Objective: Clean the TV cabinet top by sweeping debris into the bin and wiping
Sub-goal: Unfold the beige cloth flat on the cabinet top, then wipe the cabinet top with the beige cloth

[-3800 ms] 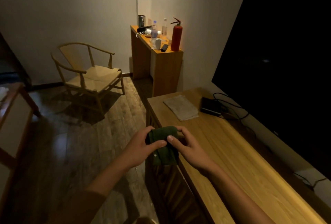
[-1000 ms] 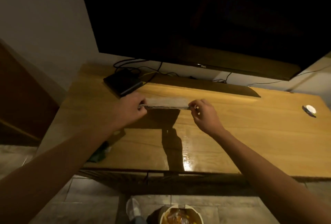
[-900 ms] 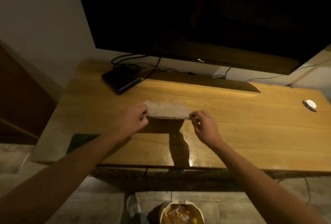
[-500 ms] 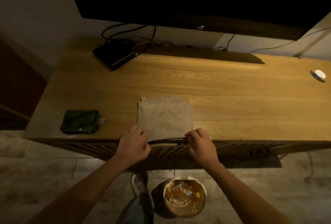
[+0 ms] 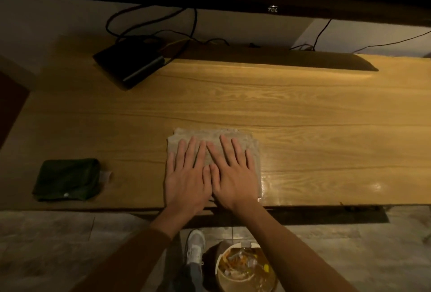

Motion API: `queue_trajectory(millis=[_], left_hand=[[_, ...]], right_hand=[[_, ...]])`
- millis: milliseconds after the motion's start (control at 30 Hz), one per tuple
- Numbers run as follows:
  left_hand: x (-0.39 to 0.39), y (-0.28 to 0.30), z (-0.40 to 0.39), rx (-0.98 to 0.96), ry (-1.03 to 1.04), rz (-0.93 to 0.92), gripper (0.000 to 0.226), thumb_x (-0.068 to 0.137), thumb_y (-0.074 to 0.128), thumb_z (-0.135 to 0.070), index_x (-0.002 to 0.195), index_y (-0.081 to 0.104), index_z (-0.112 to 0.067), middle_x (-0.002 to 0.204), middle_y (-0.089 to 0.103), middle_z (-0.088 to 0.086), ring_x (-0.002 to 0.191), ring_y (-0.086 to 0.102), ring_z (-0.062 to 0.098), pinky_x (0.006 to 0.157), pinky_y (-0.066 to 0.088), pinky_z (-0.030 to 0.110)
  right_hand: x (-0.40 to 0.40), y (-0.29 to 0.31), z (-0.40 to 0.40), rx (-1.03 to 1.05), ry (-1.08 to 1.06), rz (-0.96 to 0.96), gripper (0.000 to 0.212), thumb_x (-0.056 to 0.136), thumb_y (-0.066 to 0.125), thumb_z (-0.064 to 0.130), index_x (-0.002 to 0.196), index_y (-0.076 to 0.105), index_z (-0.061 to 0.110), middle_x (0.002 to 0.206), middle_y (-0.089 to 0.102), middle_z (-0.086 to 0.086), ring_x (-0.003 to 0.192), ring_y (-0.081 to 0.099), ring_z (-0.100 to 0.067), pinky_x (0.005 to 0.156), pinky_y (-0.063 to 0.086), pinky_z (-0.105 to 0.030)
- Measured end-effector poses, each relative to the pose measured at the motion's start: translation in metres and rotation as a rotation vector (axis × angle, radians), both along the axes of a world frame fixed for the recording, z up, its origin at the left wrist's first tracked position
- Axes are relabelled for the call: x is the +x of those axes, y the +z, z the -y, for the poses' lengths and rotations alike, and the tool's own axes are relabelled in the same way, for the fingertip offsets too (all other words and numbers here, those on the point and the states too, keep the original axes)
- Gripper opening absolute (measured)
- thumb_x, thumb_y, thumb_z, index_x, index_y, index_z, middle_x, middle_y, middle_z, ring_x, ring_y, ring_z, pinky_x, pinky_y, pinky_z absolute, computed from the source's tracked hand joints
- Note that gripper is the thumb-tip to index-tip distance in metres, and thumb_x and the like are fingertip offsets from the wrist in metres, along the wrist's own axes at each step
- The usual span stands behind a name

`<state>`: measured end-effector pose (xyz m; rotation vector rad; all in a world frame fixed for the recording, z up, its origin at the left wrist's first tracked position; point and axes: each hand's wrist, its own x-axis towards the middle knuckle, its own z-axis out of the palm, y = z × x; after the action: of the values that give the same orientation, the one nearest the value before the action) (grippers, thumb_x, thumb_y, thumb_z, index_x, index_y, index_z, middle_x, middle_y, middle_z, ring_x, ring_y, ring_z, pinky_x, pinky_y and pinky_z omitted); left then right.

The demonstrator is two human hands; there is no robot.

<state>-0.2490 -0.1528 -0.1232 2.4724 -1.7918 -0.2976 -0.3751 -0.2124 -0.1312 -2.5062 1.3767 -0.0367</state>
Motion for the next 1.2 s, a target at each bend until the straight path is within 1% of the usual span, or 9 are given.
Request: queue_trajectory(millis=[200, 500, 567, 633, 733, 867, 1000, 1100, 1200], left_hand=[[0.022, -0.003, 0.071, -0.024, -0.059, 0.072, 0.063, 0.100, 0.001, -0.047, 0.159, -0.005, -0.025, 0.168, -0.008, 0.001, 0.153, -0.014, 0.022, 0.124, 0.002, 0.048], [0.064, -0.013, 0.228, -0.073, -0.071, 0.094, 0.062, 0.101, 0.004, -0.047, 0.158, -0.005, -0.026, 0.168, -0.006, 0.001, 0.154, -0.012, 0.023, 0.124, 0.001, 0.047], [0.071, -0.012, 0.263, -0.077, -0.072, 0.093, 0.063, 0.100, 0.005, -0.046, 0.159, 0.003, -0.025, 0.169, 0.004, 0.003, 0.155, -0.003, 0.025, 0.124, 0.004, 0.047], [0.076, -0.008, 0.291, -0.075, -0.047, 0.087, 0.062, 0.100, 0.012, -0.046, 0.158, 0.018, -0.024, 0.165, 0.022, 0.007, 0.153, 0.014, 0.029, 0.123, 0.010, 0.047], [0.078, -0.006, 0.314, -0.070, -0.023, 0.121, 0.058, 0.098, 0.020, -0.043, 0.149, 0.037, -0.021, 0.152, 0.044, 0.011, 0.140, 0.036, 0.033, 0.119, 0.020, 0.049], [0.078, -0.005, 0.314, -0.073, -0.022, 0.132, 0.057, 0.096, 0.020, -0.041, 0.144, 0.042, -0.019, 0.145, 0.049, 0.013, 0.135, 0.041, 0.033, 0.117, 0.023, 0.051], [0.070, -0.002, 0.309, -0.056, -0.018, 0.136, 0.060, 0.097, 0.021, -0.044, 0.150, 0.034, -0.020, 0.153, 0.041, 0.012, 0.142, 0.034, 0.033, 0.119, 0.019, 0.051], [0.058, -0.005, 0.296, -0.052, -0.025, 0.077, 0.063, 0.099, 0.017, -0.046, 0.159, 0.016, -0.024, 0.166, 0.019, 0.007, 0.153, 0.012, 0.029, 0.123, 0.009, 0.048], [0.033, -0.005, 0.267, -0.053, -0.064, 0.046, 0.063, 0.101, 0.014, -0.046, 0.160, 0.003, -0.027, 0.169, -0.001, 0.003, 0.155, -0.005, 0.025, 0.124, 0.003, 0.048]], right_hand=[[0.021, 0.006, 0.064, 0.004, -0.044, -0.002, 0.056, 0.105, 0.011, 0.048, 0.158, -0.008, 0.045, 0.169, -0.016, 0.007, 0.154, -0.021, -0.017, 0.126, -0.006, -0.050], [0.063, -0.002, 0.225, -0.052, -0.055, -0.035, 0.057, 0.103, 0.011, 0.052, 0.158, 0.000, 0.046, 0.170, -0.010, 0.005, 0.156, -0.013, -0.021, 0.125, -0.004, -0.052], [0.073, -0.001, 0.262, -0.030, -0.059, -0.034, 0.058, 0.101, 0.014, 0.052, 0.158, 0.005, 0.047, 0.171, -0.002, 0.004, 0.157, -0.006, -0.022, 0.125, -0.002, -0.052], [0.082, 0.002, 0.296, 0.002, -0.075, -0.055, 0.058, 0.099, 0.019, 0.051, 0.157, 0.015, 0.044, 0.170, 0.015, -0.001, 0.156, 0.008, -0.028, 0.123, 0.005, -0.053], [0.086, 0.006, 0.326, -0.043, -0.072, -0.115, 0.060, 0.097, 0.023, 0.051, 0.152, 0.034, 0.032, 0.156, 0.042, -0.012, 0.145, 0.032, -0.037, 0.116, 0.018, -0.057], [0.083, 0.003, 0.324, -0.137, -0.041, -0.058, 0.059, 0.100, 0.020, 0.052, 0.146, 0.047, 0.028, 0.146, 0.054, -0.013, 0.136, 0.046, -0.035, 0.114, 0.025, -0.056], [0.075, 0.001, 0.318, -0.102, -0.014, -0.018, 0.058, 0.103, 0.017, 0.050, 0.154, 0.036, 0.031, 0.157, 0.043, -0.009, 0.146, 0.035, -0.033, 0.120, 0.018, -0.052], [0.060, -0.003, 0.302, -0.085, -0.007, -0.016, 0.055, 0.104, 0.013, 0.050, 0.159, 0.018, 0.040, 0.168, 0.021, -0.002, 0.156, 0.013, -0.026, 0.125, 0.005, -0.047], [0.031, -0.003, 0.274, -0.080, -0.002, -0.013, 0.055, 0.105, 0.012, 0.050, 0.160, 0.009, 0.043, 0.171, 0.003, 0.003, 0.158, -0.002, -0.020, 0.125, 0.000, -0.046]])
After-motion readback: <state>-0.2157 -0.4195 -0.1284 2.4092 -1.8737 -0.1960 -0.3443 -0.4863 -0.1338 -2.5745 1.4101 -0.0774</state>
